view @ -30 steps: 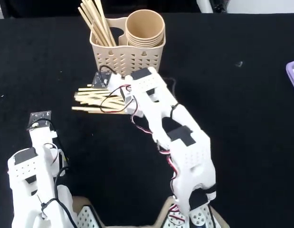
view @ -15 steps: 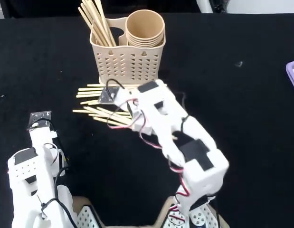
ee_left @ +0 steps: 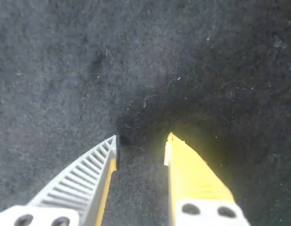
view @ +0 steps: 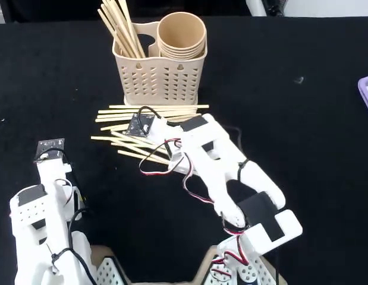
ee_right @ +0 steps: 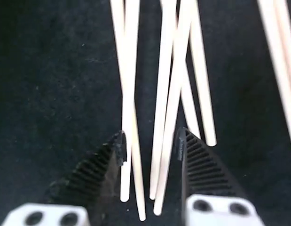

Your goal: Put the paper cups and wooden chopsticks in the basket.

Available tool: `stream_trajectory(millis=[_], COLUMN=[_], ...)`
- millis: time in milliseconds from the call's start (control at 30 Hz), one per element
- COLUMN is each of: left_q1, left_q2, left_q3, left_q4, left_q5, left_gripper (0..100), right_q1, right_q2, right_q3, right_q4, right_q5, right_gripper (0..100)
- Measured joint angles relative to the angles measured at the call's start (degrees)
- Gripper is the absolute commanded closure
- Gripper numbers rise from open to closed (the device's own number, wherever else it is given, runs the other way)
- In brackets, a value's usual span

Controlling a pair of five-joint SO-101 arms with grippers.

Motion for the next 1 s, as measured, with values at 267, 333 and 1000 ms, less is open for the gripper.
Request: stream_trajectory(millis=[267, 333, 1000], left_q1=[0.0, 0.0, 0.0], left_q2=[0.0, 0.0, 0.0], left_q3=[0.0, 0.0, 0.0], left_q4=[0.0, 0.0, 0.0], left_q5=[0.0, 0.0, 0.0], left_gripper=[83, 83, 83], right_q1=[0.0, 0.0, 0.0], right_q2=[4.4, 7.7, 11.9], right_q3=[-4.4, -6.5, -14.2], right_q4=[0.0, 0.0, 3.7], right_q5=[0.0, 0.0, -0.2], right_gripper=[78.5, 78.6, 98.8])
